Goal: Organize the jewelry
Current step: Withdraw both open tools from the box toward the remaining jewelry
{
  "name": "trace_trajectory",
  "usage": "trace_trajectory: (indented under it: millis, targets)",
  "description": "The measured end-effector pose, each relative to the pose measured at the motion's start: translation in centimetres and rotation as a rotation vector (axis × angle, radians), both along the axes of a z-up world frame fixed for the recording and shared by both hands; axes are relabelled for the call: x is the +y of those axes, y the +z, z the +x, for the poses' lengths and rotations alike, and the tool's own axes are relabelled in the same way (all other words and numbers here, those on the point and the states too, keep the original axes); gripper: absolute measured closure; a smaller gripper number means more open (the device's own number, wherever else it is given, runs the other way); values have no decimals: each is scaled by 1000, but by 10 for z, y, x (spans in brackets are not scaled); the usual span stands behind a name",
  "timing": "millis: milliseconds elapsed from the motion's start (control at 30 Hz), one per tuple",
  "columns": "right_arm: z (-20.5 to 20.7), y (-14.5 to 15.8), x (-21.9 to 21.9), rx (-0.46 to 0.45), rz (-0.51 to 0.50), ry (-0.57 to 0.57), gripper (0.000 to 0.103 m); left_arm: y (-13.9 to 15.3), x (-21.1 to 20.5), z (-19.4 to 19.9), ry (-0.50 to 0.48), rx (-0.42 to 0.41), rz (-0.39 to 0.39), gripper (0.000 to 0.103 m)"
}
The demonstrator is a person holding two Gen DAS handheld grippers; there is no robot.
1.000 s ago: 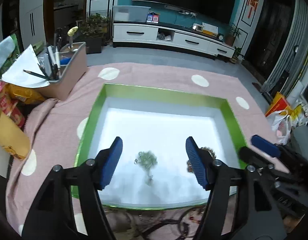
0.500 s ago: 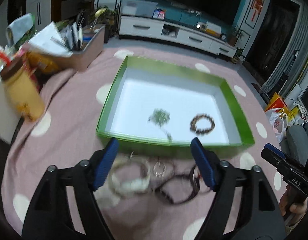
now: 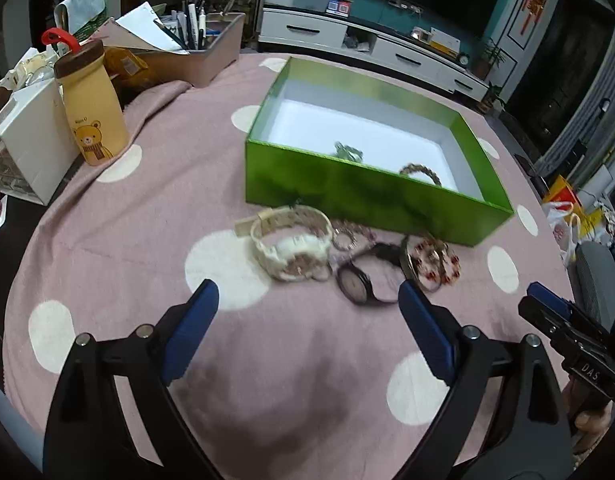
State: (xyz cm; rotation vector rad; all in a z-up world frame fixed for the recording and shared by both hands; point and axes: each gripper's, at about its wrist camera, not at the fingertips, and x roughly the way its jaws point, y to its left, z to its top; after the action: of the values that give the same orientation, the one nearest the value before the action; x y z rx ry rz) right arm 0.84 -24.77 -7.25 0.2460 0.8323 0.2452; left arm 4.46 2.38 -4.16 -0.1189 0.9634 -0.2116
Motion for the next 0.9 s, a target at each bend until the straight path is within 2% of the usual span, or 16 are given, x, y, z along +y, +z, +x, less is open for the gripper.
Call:
trace_trajectory:
  millis: [167,333,500,700,900]
  targets:
    - [-11,3,3,-7,-18,-4,36,1,-11,-11,-39,-1,3,9]
    - [-18,6,5,-18,-33,-7,35,1,-23,-19,-80,-6,12,9]
    - [-26,6,0,-31,-11,-22,35,6,-39,-23,-123,-47,19,9]
    - [-30,1,-10,-34,-2,-51,35,12,-58,-22,-157,-92,19,9]
    - [-30,-10,-24,-29,-11,-86,35,9,-77,-9,-156,-102,50,9]
